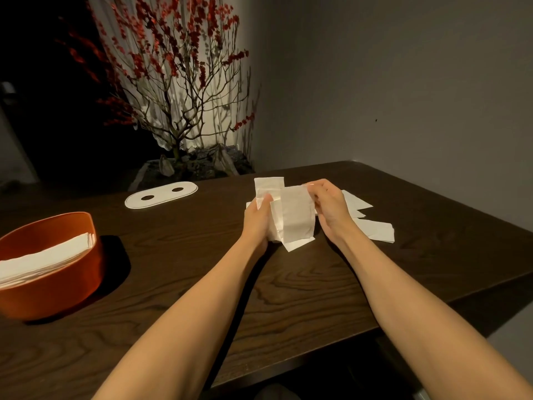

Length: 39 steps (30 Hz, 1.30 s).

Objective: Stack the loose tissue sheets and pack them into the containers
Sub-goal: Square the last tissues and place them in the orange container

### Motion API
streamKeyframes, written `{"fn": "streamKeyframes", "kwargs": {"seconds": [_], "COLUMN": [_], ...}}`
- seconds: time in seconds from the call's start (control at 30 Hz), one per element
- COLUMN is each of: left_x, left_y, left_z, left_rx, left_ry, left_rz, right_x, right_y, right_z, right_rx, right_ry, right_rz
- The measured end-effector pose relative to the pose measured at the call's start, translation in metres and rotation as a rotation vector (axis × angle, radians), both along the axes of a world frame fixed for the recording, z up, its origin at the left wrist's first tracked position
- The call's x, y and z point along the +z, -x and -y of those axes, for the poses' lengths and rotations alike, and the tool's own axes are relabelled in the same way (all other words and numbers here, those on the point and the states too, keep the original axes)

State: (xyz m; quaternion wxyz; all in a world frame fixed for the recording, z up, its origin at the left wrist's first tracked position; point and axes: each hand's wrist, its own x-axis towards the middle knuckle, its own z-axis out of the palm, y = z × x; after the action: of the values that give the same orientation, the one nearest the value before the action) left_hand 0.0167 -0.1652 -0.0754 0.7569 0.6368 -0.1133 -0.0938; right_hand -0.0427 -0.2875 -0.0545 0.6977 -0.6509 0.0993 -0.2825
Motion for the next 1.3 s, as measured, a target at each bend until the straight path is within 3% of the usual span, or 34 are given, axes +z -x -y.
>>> {"fn": "streamKeyframes", "kwargs": {"seconds": [0.1, 0.4, 0.63, 0.8, 0.93, 1.3], "left_x": [0.001, -0.002, -0.003, 0.000, -0.001, 0.001], "left_y": [0.000, 0.002, 0.007, 0.012, 0.013, 0.017], "left_z": [-0.001, 0.002, 0.010, 0.011, 0.011, 0.003], "left_rx": [-0.005, -0.011, -0.053, -0.115, -0.123, -0.193], "left_ry": [0.007, 0.033, 0.165, 0.236, 0.199, 0.197], "left_rz": [-0.004, -0.023, -0.212, -0.319, -0.349, -0.347], "right_x": [-0.001, -0.010, -0.017, -0.017, -0.021, -0.020], "right_y": [0.000, -0.005, -0.010, -0.011, -0.009, -0.006], "right_z": [0.002, -0.007, -0.020, -0.022, -0.016, -0.012], "right_rx": [-0.012, -0.060, -0.117, -0.256, -0.244, -0.195], "right_ry": [-0.045, 0.182, 0.356, 0.734, 1.000, 0.955], "right_rz": [-0.038, -0.170, -0.125, -0.179, -0.182, -0.153]}}
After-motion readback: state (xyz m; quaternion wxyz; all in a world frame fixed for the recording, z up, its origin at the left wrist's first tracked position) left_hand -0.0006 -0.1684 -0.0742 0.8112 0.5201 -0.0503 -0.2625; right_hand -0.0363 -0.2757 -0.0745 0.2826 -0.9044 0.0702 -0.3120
